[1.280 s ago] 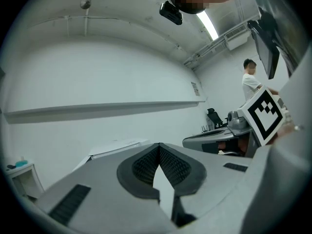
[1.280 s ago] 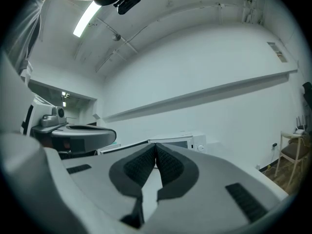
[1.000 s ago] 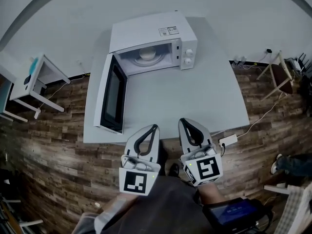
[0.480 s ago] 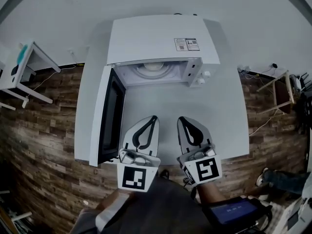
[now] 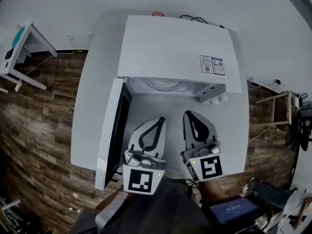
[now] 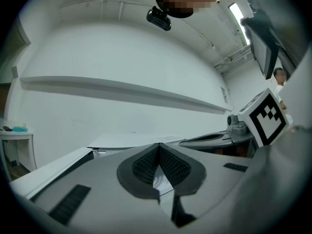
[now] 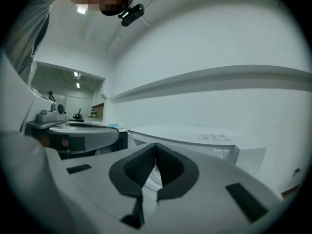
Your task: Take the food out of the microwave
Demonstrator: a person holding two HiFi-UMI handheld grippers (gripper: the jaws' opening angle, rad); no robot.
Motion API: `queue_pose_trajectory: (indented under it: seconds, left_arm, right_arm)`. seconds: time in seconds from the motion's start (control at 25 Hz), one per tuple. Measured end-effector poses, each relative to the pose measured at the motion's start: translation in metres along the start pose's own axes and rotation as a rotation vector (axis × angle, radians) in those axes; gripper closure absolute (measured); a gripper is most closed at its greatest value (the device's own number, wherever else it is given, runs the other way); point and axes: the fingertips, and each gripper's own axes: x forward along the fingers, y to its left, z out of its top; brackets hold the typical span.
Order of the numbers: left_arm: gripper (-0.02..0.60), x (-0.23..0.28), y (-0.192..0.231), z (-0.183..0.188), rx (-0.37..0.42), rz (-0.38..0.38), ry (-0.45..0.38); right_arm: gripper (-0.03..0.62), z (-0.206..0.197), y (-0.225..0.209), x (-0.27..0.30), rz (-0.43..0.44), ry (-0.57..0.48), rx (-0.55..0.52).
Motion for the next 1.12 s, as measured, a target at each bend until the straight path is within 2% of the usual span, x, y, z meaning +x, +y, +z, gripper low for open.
queue_pose_trajectory:
  seconds: [0.28,0.68,0.84,1.12]
  left_arm:
    - [0.575,0.020,0.012,-0.005,-0.003,0.024,0.003]
    - [0.575,0.040,0.006,-0.015,-0.010,0.050,0.034]
    - [0.575,0.046,0.003,-0.025,-0.051,0.078,0.044]
    - [0.575,0.050,0.001,-0.054,-0.103,0.079,0.087]
  right_arm:
    - [0.586,0.004,-0.013,0.025,0.011,-0.005,-0.019]
    - [0.586,-0.025,-0.022,0.045,0.064,0.060,-0.016]
    - [0.586,-0.045,-0.028,0.056,0.070,0.074,-0.008]
    - [0.585,-0.082,-0.032,0.083,0.057,0.112,0.010]
